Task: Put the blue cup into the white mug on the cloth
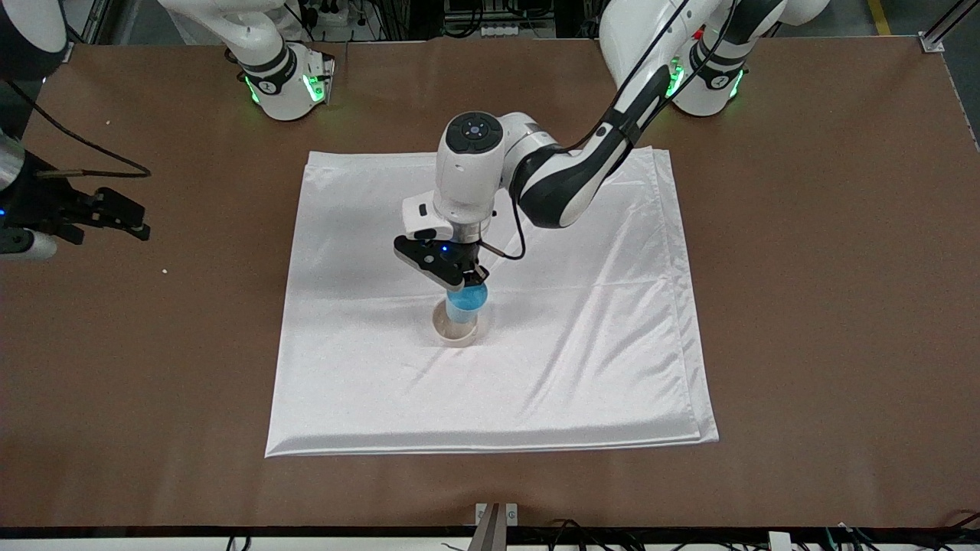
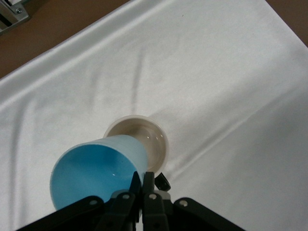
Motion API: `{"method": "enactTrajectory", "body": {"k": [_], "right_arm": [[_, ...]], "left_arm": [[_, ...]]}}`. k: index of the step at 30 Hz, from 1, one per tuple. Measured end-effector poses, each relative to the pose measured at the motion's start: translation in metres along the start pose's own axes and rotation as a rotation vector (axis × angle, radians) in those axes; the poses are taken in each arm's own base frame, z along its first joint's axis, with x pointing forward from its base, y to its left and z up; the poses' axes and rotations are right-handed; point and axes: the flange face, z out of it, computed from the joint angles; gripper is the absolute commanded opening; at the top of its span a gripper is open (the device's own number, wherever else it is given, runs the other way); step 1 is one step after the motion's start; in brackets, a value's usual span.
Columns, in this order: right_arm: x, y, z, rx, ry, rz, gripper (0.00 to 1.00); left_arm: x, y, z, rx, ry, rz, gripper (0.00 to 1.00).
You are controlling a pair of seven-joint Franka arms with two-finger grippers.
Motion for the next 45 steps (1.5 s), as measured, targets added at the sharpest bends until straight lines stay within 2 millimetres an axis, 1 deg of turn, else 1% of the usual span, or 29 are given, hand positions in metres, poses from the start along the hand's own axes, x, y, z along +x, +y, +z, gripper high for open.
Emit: {"method": "enactTrajectory", "body": {"k": [3, 6, 9, 13, 16, 21, 34, 35, 36, 37, 45], "right_arm": [[-0.012, 0.014, -0.013, 0.001, -0.007, 0.006, 1.00], [-0.024, 0.024, -0.026, 0.002, -0.003, 0.018, 1.00], [-0.032, 0.031, -0.038, 0.001, 0.008, 0.011, 1.00], [-0.039, 0.037, -0.047, -0.001, 0.019, -0.008, 1.00], [-0.040, 0.039, -0.047, -0.001, 0.017, -0.010, 1.00], [-0.040, 0.037, -0.042, 0.000, 0.006, -0.015, 1.00], [-0.039, 0.038, -0.030, 0.002, -0.004, -0.012, 1.00], [-0.038, 0.038, -0.029, 0.002, 0.000, -0.013, 1.00], [-0.038, 0.038, -0.029, 0.002, 0.001, -0.013, 1.00], [-0.037, 0.037, -0.028, 0.004, 0.003, -0.014, 1.00], [-0.033, 0.036, -0.024, 0.016, 0.026, -0.014, 1.00]], "left_arm": [[0.000, 0.000, 0.007, -0.004, 0.005, -0.001, 0.00], [0.001, -0.002, 0.012, -0.004, 0.007, 0.000, 0.00], [0.001, -0.004, 0.016, -0.002, 0.008, 0.003, 0.00], [-0.001, -0.005, 0.023, -0.002, 0.005, 0.005, 0.00], [-0.002, -0.005, 0.029, -0.004, 0.005, 0.006, 0.00], [-0.005, -0.005, 0.038, -0.004, -0.003, 0.024, 0.00], [-0.007, -0.004, 0.053, -0.014, 0.006, 0.032, 0.00], [-0.008, -0.004, 0.054, -0.015, 0.007, 0.032, 0.16], [-0.008, -0.004, 0.055, -0.015, 0.008, 0.032, 0.48], [-0.008, -0.004, 0.055, -0.016, 0.008, 0.034, 0.99], [-0.007, -0.003, 0.056, -0.020, 0.018, 0.051, 1.00]]}}
